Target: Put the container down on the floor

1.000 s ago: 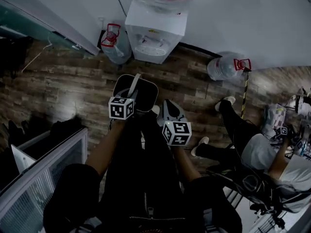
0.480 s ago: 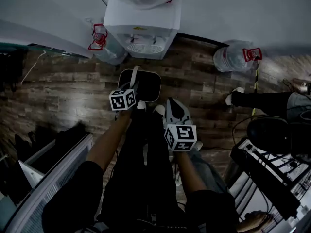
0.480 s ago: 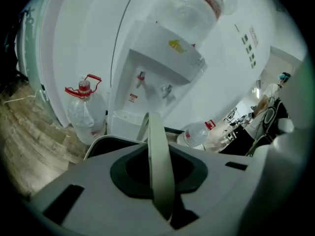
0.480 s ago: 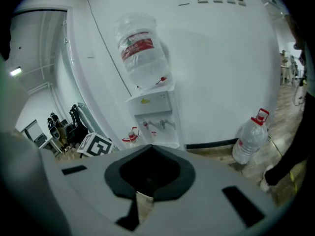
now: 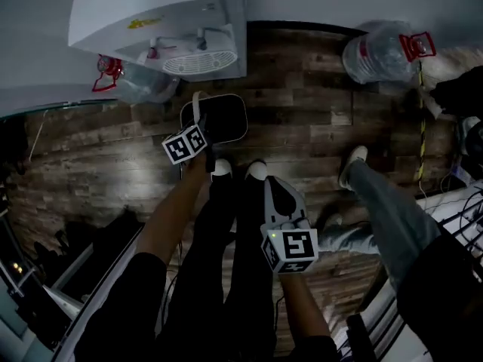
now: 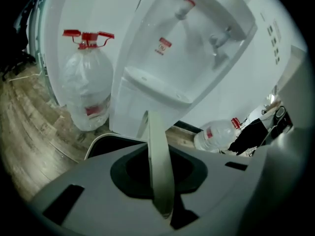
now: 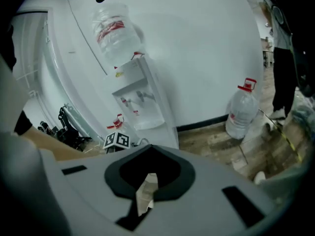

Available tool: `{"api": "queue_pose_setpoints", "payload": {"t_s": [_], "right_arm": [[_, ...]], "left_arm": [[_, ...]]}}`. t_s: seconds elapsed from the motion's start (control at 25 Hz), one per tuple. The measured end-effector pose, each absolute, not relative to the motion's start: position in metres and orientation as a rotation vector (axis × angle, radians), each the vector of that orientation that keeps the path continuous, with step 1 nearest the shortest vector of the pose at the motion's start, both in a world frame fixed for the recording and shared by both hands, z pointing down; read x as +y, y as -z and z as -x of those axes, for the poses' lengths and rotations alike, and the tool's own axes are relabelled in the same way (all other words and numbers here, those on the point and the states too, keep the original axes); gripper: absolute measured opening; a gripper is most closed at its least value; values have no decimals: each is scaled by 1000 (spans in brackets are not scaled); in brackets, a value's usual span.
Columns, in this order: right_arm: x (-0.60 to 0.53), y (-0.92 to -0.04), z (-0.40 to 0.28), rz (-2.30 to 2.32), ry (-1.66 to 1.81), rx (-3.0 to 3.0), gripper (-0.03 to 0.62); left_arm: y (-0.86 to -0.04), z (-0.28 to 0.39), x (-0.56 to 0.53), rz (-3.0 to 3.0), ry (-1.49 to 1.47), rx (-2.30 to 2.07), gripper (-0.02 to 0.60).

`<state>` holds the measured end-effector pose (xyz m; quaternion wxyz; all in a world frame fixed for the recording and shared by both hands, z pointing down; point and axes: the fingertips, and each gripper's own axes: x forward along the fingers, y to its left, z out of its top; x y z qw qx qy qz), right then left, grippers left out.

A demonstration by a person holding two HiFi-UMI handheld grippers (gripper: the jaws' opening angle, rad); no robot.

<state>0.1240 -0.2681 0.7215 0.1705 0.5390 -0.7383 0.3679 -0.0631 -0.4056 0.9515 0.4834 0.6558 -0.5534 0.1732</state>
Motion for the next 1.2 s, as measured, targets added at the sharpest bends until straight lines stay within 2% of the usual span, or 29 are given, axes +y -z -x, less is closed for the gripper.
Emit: {"api": "queue_pose_setpoints", "payload": {"t_s": [0.4,0.8,1.0,1.2], "right_arm": [[-202,-824,-131,-1499,-1230,-1924,9],[-201,-848,-117,-1470,-1291,-1897,9],[-209,-851,-111,-1470,-1310,-1891,9],[-220,-846,-104,-1467,-1315,-1902,9]], "left_arm": [[-1042,44,-459,-1782,-570,-1420,54],[-1066,53,-485,-1787,-537,-1468,55],[-1068,47,-484,-1840,-636,-1414,57],[-1056,49,-485,-1892,-698,-1341,162]]}}
